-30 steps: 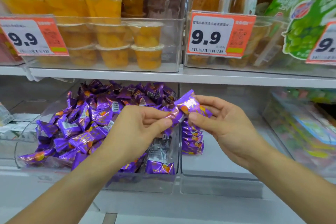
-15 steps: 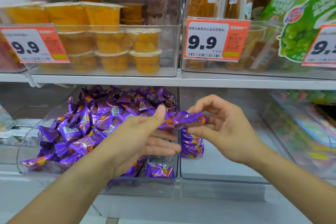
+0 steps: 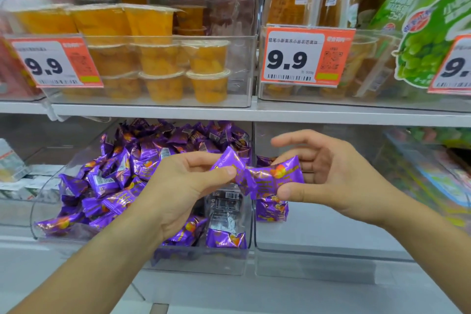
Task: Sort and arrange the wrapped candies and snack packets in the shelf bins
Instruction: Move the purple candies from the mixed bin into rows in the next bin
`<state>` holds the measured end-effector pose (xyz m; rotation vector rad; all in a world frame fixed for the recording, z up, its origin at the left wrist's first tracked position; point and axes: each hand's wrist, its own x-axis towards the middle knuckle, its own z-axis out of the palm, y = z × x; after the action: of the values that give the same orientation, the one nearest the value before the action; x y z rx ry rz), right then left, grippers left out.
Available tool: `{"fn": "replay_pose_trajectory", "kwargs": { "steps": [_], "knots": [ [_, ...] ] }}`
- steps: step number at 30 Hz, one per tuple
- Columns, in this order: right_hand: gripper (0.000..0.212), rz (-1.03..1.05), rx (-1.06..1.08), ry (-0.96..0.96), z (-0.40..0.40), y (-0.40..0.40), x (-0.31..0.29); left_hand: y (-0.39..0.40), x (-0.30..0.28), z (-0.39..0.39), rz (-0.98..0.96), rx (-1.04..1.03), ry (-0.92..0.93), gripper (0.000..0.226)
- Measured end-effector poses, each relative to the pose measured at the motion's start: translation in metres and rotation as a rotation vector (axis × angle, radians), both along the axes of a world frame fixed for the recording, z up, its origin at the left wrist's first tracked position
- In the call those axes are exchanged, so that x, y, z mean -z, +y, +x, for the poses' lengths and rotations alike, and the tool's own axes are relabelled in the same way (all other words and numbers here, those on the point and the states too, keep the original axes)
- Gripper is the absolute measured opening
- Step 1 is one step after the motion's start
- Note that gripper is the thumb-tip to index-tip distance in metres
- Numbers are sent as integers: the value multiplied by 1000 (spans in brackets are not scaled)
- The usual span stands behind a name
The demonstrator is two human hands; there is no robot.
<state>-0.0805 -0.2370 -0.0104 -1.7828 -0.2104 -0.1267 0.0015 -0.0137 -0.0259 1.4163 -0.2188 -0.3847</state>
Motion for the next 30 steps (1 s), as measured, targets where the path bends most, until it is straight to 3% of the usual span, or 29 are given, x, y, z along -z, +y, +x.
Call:
{"fn": "replay_pose_trajectory", "kwargs": {
  "steps": [5,8,11,17,25,30],
  "knots": [
    [37,185,-2,79,2,2,0,-4,-1,-7,47,76,-75,25],
    [42,325,-24,190,3,5,-1,-7,-2,-10,-2,94,-51,33],
    [61,314,-7,236,5,6,2,-11,-1,-12,-46,92,-7,29],
    [38,265,13,212,4,15,5,-14,2,-17,-13,68,-41,24],
    [60,164,136,99,5,24,9,-21,-3,-25,-70,120,33,44],
    [58,79,195,0,2,28,9,-21,3,-27,-62,105,-119,23]
  ]
}}
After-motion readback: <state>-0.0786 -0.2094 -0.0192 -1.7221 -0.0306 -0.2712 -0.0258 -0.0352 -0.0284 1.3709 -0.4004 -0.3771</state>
